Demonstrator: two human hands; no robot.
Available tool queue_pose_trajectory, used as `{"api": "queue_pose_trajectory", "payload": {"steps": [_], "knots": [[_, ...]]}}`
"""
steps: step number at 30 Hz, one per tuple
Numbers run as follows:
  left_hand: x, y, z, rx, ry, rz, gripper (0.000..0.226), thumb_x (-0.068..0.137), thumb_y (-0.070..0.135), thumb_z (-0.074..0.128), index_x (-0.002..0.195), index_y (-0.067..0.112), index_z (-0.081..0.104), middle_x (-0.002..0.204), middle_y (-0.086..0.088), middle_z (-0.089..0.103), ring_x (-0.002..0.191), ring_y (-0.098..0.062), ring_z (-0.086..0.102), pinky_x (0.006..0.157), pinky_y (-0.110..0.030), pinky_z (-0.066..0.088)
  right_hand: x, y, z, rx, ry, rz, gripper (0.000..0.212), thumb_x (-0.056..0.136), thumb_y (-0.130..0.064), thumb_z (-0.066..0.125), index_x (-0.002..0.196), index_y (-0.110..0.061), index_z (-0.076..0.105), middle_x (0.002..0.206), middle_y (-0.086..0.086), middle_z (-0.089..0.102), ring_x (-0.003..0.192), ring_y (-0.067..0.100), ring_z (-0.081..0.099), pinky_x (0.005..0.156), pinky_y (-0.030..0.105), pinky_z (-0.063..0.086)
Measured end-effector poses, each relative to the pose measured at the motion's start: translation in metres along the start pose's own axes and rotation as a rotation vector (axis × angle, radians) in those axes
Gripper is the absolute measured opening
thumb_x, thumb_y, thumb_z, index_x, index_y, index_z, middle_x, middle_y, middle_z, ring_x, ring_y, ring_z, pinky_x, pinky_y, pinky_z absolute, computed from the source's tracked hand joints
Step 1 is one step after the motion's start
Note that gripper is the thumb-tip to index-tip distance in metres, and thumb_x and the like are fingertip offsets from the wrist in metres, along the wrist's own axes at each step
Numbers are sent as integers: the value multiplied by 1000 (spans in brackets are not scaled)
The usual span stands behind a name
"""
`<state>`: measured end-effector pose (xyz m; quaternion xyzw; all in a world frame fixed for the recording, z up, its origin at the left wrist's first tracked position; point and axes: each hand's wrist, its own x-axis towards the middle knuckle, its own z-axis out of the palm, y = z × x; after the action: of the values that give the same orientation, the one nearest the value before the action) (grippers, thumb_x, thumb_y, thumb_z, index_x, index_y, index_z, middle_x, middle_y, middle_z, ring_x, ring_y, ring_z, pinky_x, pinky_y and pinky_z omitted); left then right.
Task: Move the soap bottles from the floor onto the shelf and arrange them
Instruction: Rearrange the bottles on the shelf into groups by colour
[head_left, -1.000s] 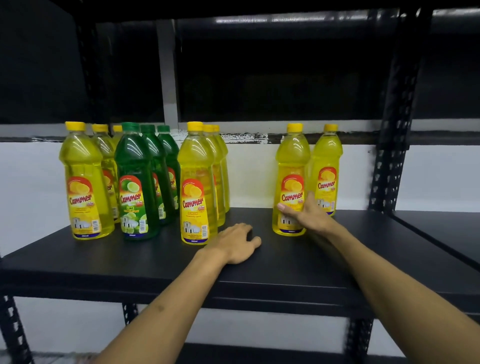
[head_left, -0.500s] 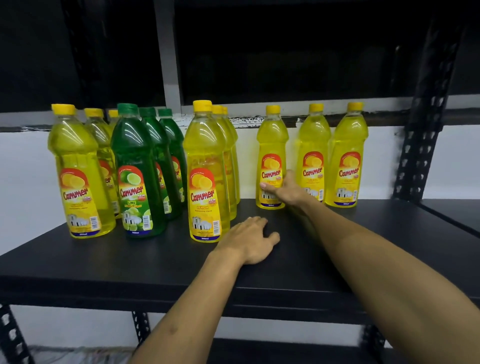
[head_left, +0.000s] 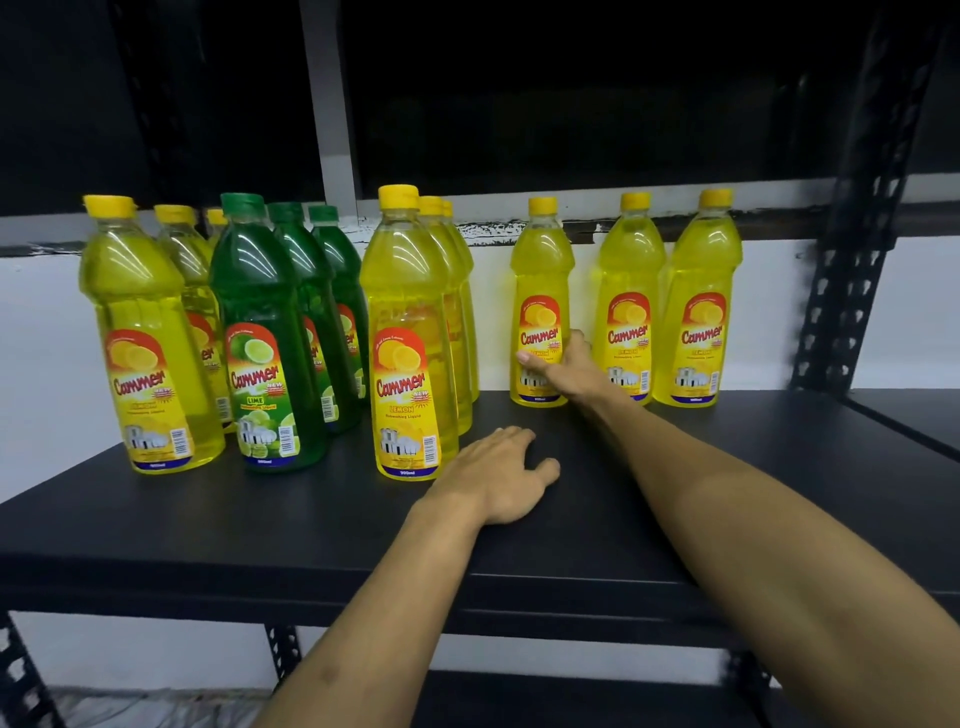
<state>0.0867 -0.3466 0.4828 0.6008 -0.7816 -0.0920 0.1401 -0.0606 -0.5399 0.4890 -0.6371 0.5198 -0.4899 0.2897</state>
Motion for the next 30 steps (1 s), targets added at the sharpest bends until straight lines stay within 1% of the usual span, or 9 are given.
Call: {"api": "queue_pose_trajectory", "payload": {"steps": [4,7,13,18,21,23,25,27,30], "knots": [[-1,-1,1,-11,5,-6,65,103,54,39,158,23,28,167,4,22,154,-14,15,121,-34,19,-31,-29,-1,-51,43,-28,79,81,-40,83,136,-9,36,130,9,54,116,24,57,100,42,52],[-1,-1,1,-15,5,-10,65,102,54,40,158,24,28,167,4,21,154,-14,15,121,-34,20,-30,-28,0,-61,53,-49,74,87,-29,80,137,-7,30,126,8,52,113,20,52,100,40,48],[-2,2,0,-28,9,-21,64,102,54,41,158,24,29,167,5,21,154,-15,18,120,-36,22,-27,-30,1,-160,77,-44,80,84,-39,80,140,-8,32,139,16,46,130,32,49,108,50,47],[-5,2,1,-33,29,-27,64,102,55,41,157,25,31,166,7,24,152,-16,23,118,-38,26,-26,-58,-10,-350,46,15,87,86,-48,76,144,1,34,145,20,46,134,37,47,107,45,47],[-6,3,1,-41,38,-34,63,101,55,41,156,26,32,164,7,27,151,-17,25,117,-39,28,-36,-87,-29,-403,261,-106,66,93,-47,68,133,0,48,132,19,56,120,36,55,87,42,49],[-7,2,1,-47,46,-28,62,101,55,42,155,25,35,163,6,31,150,-18,28,116,-40,31,-46,-99,-43,-474,519,-209,57,96,-45,63,132,-1,50,133,18,53,122,36,51,92,46,46],[-8,3,1,-52,53,-23,62,101,55,42,154,25,35,162,6,33,149,-18,29,115,-39,32,-50,-99,-54,-540,714,-233,61,95,-42,62,137,-2,44,139,19,45,128,37,44,99,47,41],[-9,3,1,-54,59,-24,61,101,55,42,154,25,36,161,6,34,148,-18,30,114,-39,32,-52,-90,-60,-540,745,-176,75,91,-43,68,144,-2,35,143,21,40,131,38,40,103,49,38],[-9,3,1,-59,67,-31,61,100,55,43,153,26,38,159,6,38,144,-19,36,111,-38,35,-52,-72,-59,-552,666,-102,99,88,-46,72,156,-2,15,146,22,41,134,39,41,106,52,37]]}}
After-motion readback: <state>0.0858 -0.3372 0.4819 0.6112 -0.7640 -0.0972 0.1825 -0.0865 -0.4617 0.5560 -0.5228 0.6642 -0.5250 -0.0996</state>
